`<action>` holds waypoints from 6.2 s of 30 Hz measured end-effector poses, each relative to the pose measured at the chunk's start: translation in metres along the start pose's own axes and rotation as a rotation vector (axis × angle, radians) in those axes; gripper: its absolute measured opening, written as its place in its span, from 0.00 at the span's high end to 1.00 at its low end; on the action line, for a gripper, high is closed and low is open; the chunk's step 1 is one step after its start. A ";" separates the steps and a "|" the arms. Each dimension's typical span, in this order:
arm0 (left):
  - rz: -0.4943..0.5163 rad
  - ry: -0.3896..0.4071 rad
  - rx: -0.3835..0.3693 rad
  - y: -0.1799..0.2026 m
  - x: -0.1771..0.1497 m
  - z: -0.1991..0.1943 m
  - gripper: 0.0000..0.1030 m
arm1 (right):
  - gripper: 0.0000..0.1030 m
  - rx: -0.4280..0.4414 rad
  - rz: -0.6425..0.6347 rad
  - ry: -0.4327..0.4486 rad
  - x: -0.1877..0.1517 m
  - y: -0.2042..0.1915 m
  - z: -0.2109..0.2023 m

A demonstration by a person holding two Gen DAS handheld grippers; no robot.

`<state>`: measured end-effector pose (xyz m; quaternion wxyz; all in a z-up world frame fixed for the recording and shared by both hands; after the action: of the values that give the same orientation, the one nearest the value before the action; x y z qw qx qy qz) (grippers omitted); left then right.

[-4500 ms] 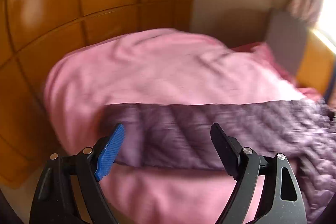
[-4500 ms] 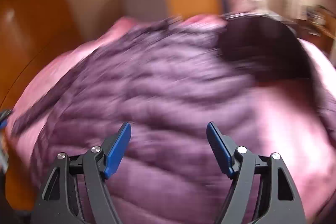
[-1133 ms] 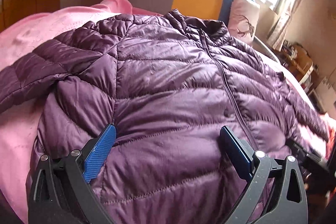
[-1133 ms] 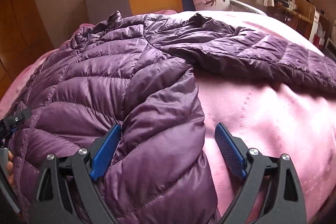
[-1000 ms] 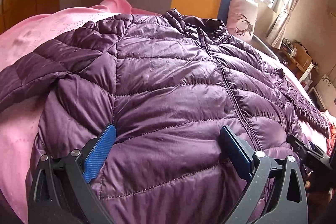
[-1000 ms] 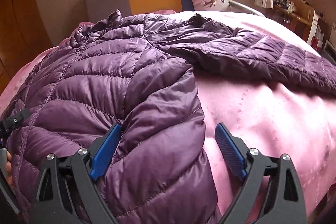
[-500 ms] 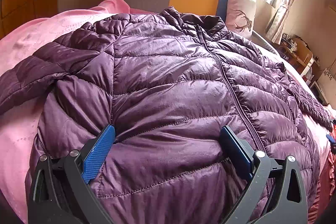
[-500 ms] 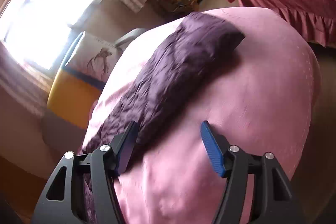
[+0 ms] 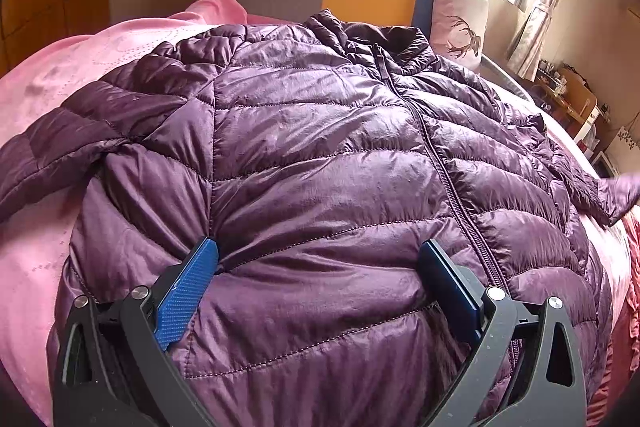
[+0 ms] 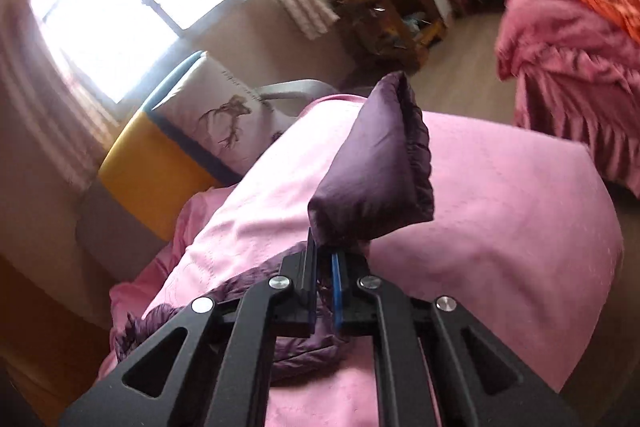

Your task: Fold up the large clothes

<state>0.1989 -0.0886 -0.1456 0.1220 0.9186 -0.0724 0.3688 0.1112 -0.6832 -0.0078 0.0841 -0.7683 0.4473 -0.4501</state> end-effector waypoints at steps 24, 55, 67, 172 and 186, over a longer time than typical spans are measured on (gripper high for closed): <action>-0.250 -0.018 -0.281 -0.022 0.044 -0.028 0.22 | 0.90 0.454 -0.639 -0.517 -0.357 -0.399 0.060; -0.316 -0.075 -0.190 -0.032 0.124 0.043 0.93 | 0.02 0.509 0.282 -0.414 -0.228 -0.189 0.083; -0.274 -0.100 -0.093 -0.070 0.097 0.045 0.93 | 0.05 0.361 0.080 -0.434 -0.228 -0.184 0.074; -0.141 0.034 -0.161 -0.013 0.074 -0.037 0.75 | 0.04 0.258 -0.646 -0.441 -0.352 -0.245 0.043; 0.084 0.009 -0.100 0.020 0.036 -0.007 0.24 | 0.09 0.654 -0.359 -0.729 -0.371 -0.334 0.019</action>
<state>0.2160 -0.1073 -0.1120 0.1527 0.9058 -0.1288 0.3738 0.2579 -0.2099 -0.0697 0.3916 -0.8733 0.0861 -0.2768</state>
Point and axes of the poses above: each gripper's, at about its wrist camera, not at the fingertips, and z roughly the way its jaws point, y to its right, x to its top, the point moved 9 cm from there along z, roughly the way its jaws point, and after that the axes turned 3 degrees about y, right-handed, at the moved point
